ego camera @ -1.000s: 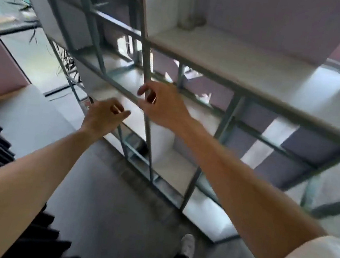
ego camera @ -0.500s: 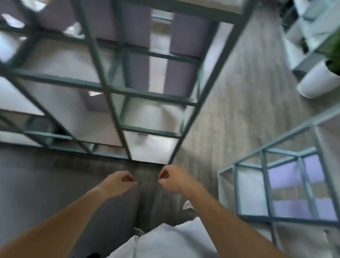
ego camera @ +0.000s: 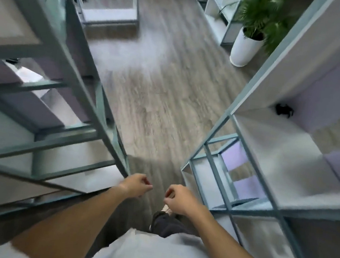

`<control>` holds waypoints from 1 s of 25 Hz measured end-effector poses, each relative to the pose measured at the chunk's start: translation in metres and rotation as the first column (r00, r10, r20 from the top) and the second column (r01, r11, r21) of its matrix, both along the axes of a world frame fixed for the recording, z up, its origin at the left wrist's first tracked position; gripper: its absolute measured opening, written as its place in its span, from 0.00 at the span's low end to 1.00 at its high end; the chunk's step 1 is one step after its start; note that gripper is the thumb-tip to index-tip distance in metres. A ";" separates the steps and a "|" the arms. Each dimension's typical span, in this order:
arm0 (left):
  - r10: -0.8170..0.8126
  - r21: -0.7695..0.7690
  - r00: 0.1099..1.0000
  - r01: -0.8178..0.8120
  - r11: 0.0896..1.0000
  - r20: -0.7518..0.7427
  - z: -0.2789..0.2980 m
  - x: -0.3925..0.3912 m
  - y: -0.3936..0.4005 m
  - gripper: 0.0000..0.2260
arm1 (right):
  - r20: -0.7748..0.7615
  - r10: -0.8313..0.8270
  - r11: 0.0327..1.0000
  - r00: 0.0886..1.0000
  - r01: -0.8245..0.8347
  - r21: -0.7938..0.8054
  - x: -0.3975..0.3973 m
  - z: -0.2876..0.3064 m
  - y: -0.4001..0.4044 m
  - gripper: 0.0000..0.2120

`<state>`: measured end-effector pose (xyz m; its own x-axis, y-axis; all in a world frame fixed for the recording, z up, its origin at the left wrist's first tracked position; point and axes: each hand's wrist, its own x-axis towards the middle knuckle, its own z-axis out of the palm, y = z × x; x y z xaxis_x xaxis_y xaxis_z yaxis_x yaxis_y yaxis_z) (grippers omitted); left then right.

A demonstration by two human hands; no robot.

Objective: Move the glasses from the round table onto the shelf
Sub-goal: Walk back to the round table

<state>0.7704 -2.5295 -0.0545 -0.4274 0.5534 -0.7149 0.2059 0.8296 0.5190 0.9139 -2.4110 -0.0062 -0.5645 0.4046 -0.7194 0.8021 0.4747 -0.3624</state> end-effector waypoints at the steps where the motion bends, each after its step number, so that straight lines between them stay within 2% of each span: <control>1: -0.008 -0.011 1.000 0.008 1.000 0.009 -0.003 -0.009 0.025 0.07 | 0.001 0.006 1.000 1.000 -0.006 -0.005 -0.009 -0.002 0.021 0.06; 4: -0.012 -0.065 1.000 0.013 0.998 0.021 -0.012 -0.039 0.087 0.08 | -0.023 0.051 0.999 0.998 -0.050 0.020 -0.042 0.005 0.074 0.07; 8: -0.142 -0.180 0.990 0.141 0.974 0.008 -0.005 -0.080 0.168 0.09 | -0.033 0.085 0.995 0.996 -0.083 0.063 -0.087 0.018 0.127 0.07; 14: -0.283 -0.251 0.959 0.268 0.930 -0.028 -0.004 -0.161 0.281 0.12 | -0.050 0.061 0.989 0.997 -0.053 0.139 -0.134 0.029 0.190 0.10; 20: -0.580 -0.263 0.809 0.542 0.798 -0.093 -0.025 -0.261 0.418 0.14 | -0.041 -0.170 0.981 0.985 0.173 0.086 -0.215 0.004 0.288 0.07; 21: -0.640 -0.270 0.761 0.598 0.755 -0.105 -0.030 -0.281 0.439 0.15 | -0.062 -0.233 0.970 0.971 0.237 0.063 -0.237 -0.001 0.306 0.07; 23: -0.689 -0.243 0.717 0.654 0.717 -0.104 -0.037 -0.309 0.465 0.13 | -0.117 -0.382 0.922 0.917 0.387 0.022 -0.272 -0.004 0.340 0.07; 25: -0.675 -0.182 0.733 0.655 0.733 -0.084 -0.045 -0.339 0.498 0.06 | -0.158 -0.583 0.810 0.797 0.586 -0.030 -0.305 -0.006 0.386 0.07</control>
